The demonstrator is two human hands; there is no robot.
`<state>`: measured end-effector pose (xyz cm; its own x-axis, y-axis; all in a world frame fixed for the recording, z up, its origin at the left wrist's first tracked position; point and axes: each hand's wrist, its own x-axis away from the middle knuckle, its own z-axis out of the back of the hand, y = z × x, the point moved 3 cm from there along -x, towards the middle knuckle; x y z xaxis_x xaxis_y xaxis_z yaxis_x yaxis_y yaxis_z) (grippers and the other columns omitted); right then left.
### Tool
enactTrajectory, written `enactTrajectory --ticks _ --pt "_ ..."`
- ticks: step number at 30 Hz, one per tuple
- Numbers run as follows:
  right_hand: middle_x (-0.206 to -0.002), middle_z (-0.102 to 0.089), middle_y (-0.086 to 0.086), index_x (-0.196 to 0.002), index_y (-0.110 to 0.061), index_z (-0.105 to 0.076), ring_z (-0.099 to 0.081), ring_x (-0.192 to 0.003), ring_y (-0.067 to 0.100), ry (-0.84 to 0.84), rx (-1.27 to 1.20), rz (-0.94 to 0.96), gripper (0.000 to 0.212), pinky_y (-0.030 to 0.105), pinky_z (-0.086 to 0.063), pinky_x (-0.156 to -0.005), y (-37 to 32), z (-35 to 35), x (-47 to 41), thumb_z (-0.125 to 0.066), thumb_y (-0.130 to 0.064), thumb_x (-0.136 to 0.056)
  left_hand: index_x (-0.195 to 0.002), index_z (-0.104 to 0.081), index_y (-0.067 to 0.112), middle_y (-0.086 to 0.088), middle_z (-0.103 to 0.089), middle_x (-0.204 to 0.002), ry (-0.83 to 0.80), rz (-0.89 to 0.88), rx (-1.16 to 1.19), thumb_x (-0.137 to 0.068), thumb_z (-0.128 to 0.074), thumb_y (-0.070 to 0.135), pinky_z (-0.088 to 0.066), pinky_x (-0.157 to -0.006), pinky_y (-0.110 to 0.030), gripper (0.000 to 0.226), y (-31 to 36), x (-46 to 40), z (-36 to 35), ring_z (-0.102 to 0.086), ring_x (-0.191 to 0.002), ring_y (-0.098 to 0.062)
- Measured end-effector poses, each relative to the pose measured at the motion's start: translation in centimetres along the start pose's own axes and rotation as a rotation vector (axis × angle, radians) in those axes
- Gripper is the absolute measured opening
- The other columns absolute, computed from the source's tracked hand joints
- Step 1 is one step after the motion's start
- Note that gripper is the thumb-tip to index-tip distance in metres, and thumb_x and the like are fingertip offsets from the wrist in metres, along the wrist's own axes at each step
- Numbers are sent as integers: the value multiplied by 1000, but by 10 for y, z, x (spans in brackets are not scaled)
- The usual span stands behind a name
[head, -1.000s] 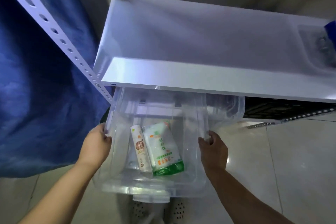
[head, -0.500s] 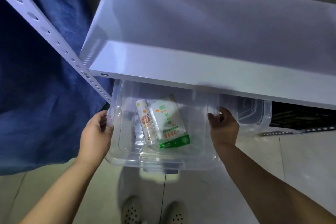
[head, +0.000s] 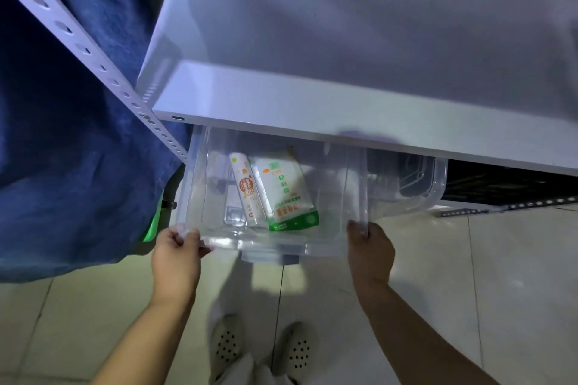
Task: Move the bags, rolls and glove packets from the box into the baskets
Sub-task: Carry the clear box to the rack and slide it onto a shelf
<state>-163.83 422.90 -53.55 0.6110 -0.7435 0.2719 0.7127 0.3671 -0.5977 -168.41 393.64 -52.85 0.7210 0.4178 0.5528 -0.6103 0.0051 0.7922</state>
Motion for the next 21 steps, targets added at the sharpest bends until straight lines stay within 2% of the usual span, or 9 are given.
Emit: enactTrajectory --ticks 2,5,9,11,13,16,18,19,21 --pt "-61 -52 1 -74 -7 -61 -49 -62 22 36 -50 1 25 18 -29 -51 -15 0 -15 -61 -29 -87 -87 -49 9 -11 -53 -79 -8 -22 62 -92 -46 2 -56 -60 -17 9 19 -6 -8 -57 -65 -22" --pt "-76 -63 9 -89 -7 -64 -60 -71 26 31 -207 -116 24 25 -44 -66 -28 -4 -31 -60 -30 -86 -94 -50 9 -14 -56 -87 -31 6 160 -92 -46 -1 -56 -71 -23 11 39 -16 -26 -57 -69 -19" --pt "-77 -68 9 -97 -11 -64 -62 -54 6 14 -365 -77 12 9 -46 -51 -20 -4 -21 -59 -19 -89 -119 -49 -3 -14 -61 -92 -23 32 197 -90 -46 -5 -55 -71 -22 29 46 -29 -41 -58 -68 -15" --pt "-83 -66 6 -92 -17 -63 -58 -57 0 158 -323 9 6 16 -50 -57 -11 10 -15 -60 -13 -88 -121 -49 -4 -23 -63 -106 -16 13 183 -90 -46 -5 -53 -75 -25 30 45 -35 -43 -59 -68 -14" --pt "-97 -55 3 -95 -18 -57 -52 -68 1 398 -282 74 13 26 -47 -69 -6 31 -16 -62 -12 -84 -121 -49 -2 -29 -57 -120 -15 4 174 -91 -46 -3 -53 -77 -25 30 42 -38 -43 -59 -69 -14" --pt "-113 -47 20 -113 1 -51 -51 -93 25 633 -299 103 38 37 -44 -82 -8 50 -28 -62 -24 -87 -123 -50 0 -25 -58 -121 -19 -6 161 -92 -47 1 -52 -74 -21 31 37 -39 -43 -64 -83 -22" --pt "-116 -50 27 -119 3 -50 -49 -103 36 571 -240 50 58 46 -41 -90 -11 52 -44 -45 -47 -91 -123 -51 3 -17 -62 -115 -26 -11 147 -93 -47 2 -51 -75 -23 31 37 -38 -44 -64 -91 -24" --pt "-111 -52 25 -113 0 -53 -48 -103 36 496 -248 15 60 49 -40 -91 -11 51 -52 -35 -52 -89 -122 -52 4 -13 -63 -111 -29 -21 138 -93 -47 2 -50 -76 -23 30 37 -38 -43 -64 -88 -23" --pt "-95 -49 17 -90 -10 -50 -44 -93 30 374 -343 2 40 54 -40 -88 -11 47 -64 -28 -44 -87 -117 -55 4 -9 -64 -101 -35 -46 101 -92 -48 3 -49 -79 -25 26 38 -38 -42 -63 -82 -19"
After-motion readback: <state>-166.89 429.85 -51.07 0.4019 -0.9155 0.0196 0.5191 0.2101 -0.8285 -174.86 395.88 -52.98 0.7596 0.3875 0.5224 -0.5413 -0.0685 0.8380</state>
